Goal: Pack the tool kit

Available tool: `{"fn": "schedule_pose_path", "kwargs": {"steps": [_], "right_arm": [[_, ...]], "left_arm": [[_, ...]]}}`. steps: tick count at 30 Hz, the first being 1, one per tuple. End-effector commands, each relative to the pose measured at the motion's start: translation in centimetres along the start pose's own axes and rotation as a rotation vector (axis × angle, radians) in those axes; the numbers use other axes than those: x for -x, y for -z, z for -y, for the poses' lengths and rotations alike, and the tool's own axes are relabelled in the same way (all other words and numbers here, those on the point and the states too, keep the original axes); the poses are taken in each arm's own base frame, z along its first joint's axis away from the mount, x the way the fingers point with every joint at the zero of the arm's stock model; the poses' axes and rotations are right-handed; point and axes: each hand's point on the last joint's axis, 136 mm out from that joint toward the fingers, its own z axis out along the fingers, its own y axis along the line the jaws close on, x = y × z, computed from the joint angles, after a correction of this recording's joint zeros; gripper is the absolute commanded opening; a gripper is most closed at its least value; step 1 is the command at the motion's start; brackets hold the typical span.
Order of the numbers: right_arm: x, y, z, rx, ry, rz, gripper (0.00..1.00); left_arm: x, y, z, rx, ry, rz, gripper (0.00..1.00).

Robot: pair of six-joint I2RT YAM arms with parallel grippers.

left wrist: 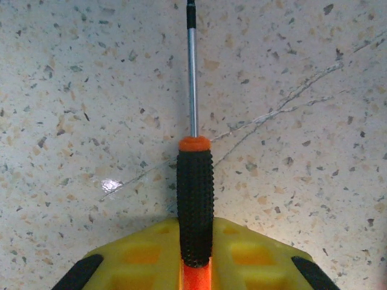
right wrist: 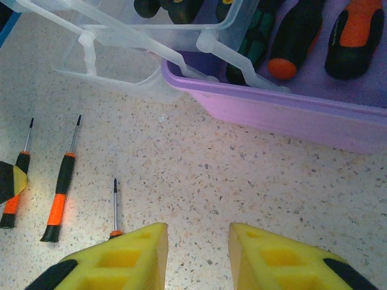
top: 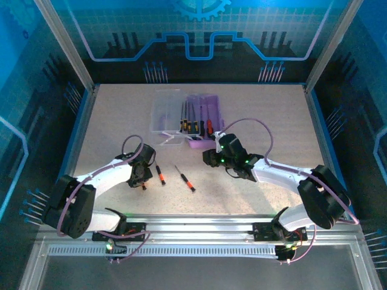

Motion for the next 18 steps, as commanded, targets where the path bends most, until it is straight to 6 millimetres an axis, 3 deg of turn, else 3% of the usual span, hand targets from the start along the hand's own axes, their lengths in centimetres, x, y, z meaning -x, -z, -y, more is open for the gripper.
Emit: {"fn": "schedule_pose_path", "kwargs": {"steps": [1, 5, 10, 15, 18], "right_arm": [[0.2, 0.6, -0.3, -0.002, 0.004, 0.023, 0.34], [0.2, 0.6, -0.4, 0.005, 0.002, 0.027, 0.34], [0.2, 0.6, -0.8, 0.027, 0.005, 0.029, 0.36], [0.6, 1.4, -1.2, 0.047, 0.026, 0.072, 0.45], [0.8, 2.3, -2.0, 0.103, 0.048, 0.115, 0.58]], "left_arm": [[1.0, 0.9, 3.3, -0.147, -0.009, 0.003, 0.15], [1.8, 2.5, 3.3, -0.170, -0.023, 0.043, 0.14], [3.6, 6.2, 3.9, -0.216, -0.056, 0.106, 0.13], [6.2, 10.8, 5.9, -0.296, -0.094, 0.174, 0.13], [8.4, 13.9, 8.3, -0.331, -0.160, 0.220, 0.13]]}}
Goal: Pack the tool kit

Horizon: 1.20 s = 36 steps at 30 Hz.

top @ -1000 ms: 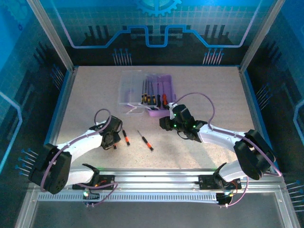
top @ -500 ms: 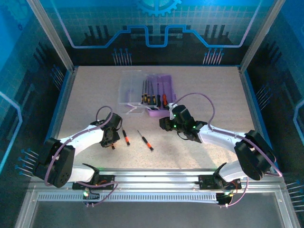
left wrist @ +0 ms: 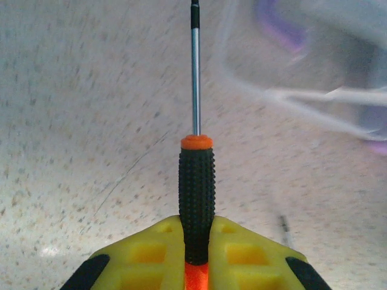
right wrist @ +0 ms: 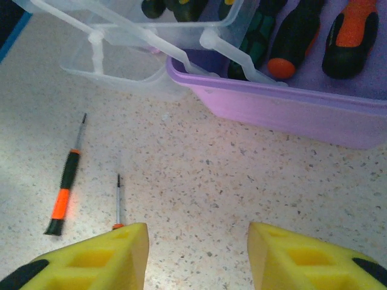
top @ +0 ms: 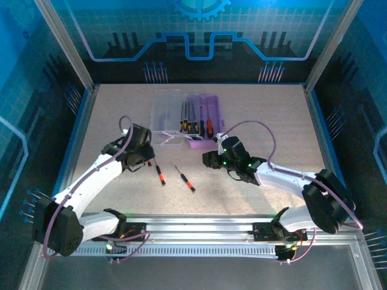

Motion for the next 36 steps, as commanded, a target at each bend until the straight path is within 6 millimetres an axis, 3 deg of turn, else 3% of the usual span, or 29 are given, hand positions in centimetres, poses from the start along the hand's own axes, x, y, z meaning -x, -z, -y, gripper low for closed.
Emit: {"fn": "schedule_pose_path", "kwargs": {"steps": [1, 7, 9, 15, 20, 25, 30, 36], "right_arm": [[1.7, 1.4, -2.1, 0.097, 0.038, 0.114, 0.64], [2.3, 2.5, -0.1, -0.005, 0.043, 0.178, 0.78], [2.4, 2.9, 0.3, -0.027, 0.037, 0.193, 0.79], [2.7, 3.7, 1.7, -0.093, 0.008, 0.230, 0.83], [2.7, 3.7, 1.8, -0.098, 0.003, 0.227, 0.83], [2.5, 3.3, 1.8, -0.094, 0.000, 0.211, 0.83], [2.2, 2.6, 1.8, -0.092, -0.002, 0.187, 0.83], [1.9, 2.1, 1.8, -0.090, -0.007, 0.172, 0.83]], "left_arm": [[2.5, 2.2, 3.2, -0.051, -0.116, 0.013, 0.13], [6.8, 2.3, 10.7, -0.175, -0.259, 0.050, 0.13], [7.4, 1.0, 13.0, -0.213, -0.310, 0.029, 0.13], [9.4, -3.1, 16.9, -0.230, -0.418, 0.015, 0.13], [10.7, -6.0, 17.4, -0.180, -0.453, -0.004, 0.12], [11.7, -7.6, 16.4, -0.147, -0.452, -0.020, 0.11], [11.6, -8.4, 15.3, -0.137, -0.428, -0.046, 0.11], [10.5, -9.6, 15.3, -0.159, -0.415, -0.101, 0.12]]}}
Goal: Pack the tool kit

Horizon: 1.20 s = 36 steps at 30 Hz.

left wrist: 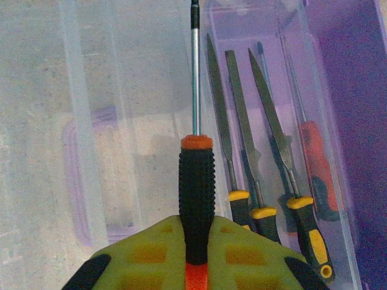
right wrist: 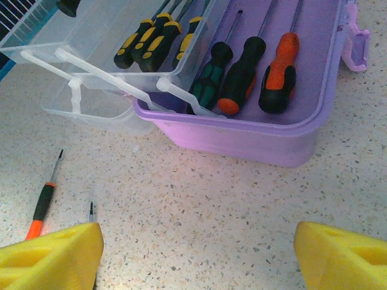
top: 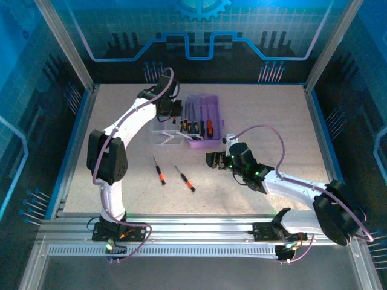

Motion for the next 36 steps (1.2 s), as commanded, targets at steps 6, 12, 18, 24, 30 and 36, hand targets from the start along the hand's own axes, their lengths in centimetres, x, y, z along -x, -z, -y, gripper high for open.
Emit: {"fn": "schedule_pose_path", "kwargs": {"steps": [6, 12, 18, 24, 30, 36], "right_arm": [[0.9, -0.2, -0.8, 0.023, -0.009, 0.022, 0.83], [0.9, -0.2, -0.6, 0.017, -0.011, 0.021, 0.83], [0.9, -0.1, -0.7, 0.027, -0.019, 0.022, 0.83], [0.9, -0.2, -0.6, 0.024, -0.021, 0.017, 0.83], [1.0, -0.1, -0.9, 0.044, -0.025, 0.022, 0.82], [0.9, -0.1, -0.9, 0.042, -0.024, 0.022, 0.83]], "left_arm": [[-1.3, -1.6, 0.3, -0.025, 0.003, -0.075, 0.14], [-0.9, -0.9, 0.4, -0.025, 0.000, -0.067, 0.23], [-0.2, 0.1, 1.0, -0.053, -0.007, -0.057, 0.33], [1.0, 2.6, 1.0, -0.049, -0.010, -0.001, 0.34], [1.1, 6.7, 0.9, -0.070, 0.021, 0.078, 0.37], [-2.4, 9.7, -0.4, -0.088, 0.106, 0.142, 0.39]]}}
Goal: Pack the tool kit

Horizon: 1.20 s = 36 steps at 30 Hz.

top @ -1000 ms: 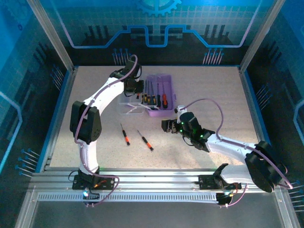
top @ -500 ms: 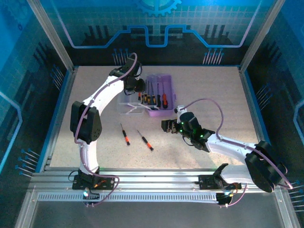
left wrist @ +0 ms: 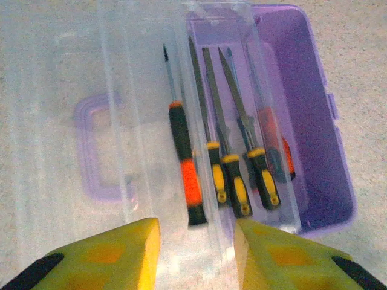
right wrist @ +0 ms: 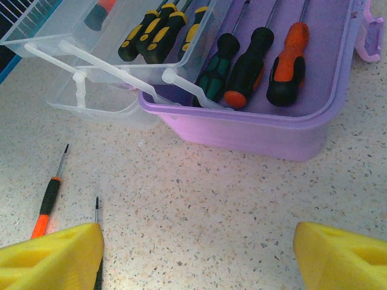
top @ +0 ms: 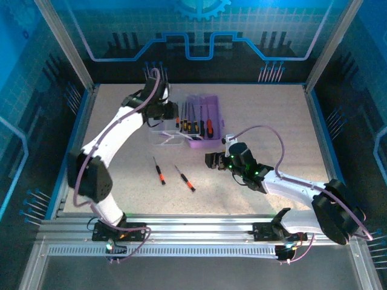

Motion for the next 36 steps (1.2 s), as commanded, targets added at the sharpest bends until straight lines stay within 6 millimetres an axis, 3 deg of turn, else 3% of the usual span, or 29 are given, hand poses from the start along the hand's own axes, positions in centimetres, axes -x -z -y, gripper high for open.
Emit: {"fn": "schedule_pose_path", "kwargs": {"steps": [1, 9, 13, 24, 36], "right_arm": [[1.2, 0.0, -0.6, 0.021, -0.013, 0.038, 0.83], [1.2, 0.0, -0.6, 0.029, -0.026, 0.039, 0.83], [1.1, -0.1, -0.5, 0.037, -0.046, 0.032, 0.83], [1.0, 0.0, -0.6, 0.056, -0.077, 0.025, 0.82], [0.9, 0.1, -1.0, 0.060, -0.067, 0.042, 0.81]], "left_arm": [[-1.9, 1.9, -0.8, -0.007, 0.079, 0.041, 0.39], [-12.7, 2.8, -5.4, 0.068, 0.252, -0.038, 0.46], [-16.5, 2.6, -6.9, 0.112, 0.325, -0.109, 0.53], [-21.3, 1.0, -6.3, 0.157, 0.332, -0.253, 0.54], [-24.2, -1.9, -6.2, 0.209, 0.288, -0.361, 0.53]]}}
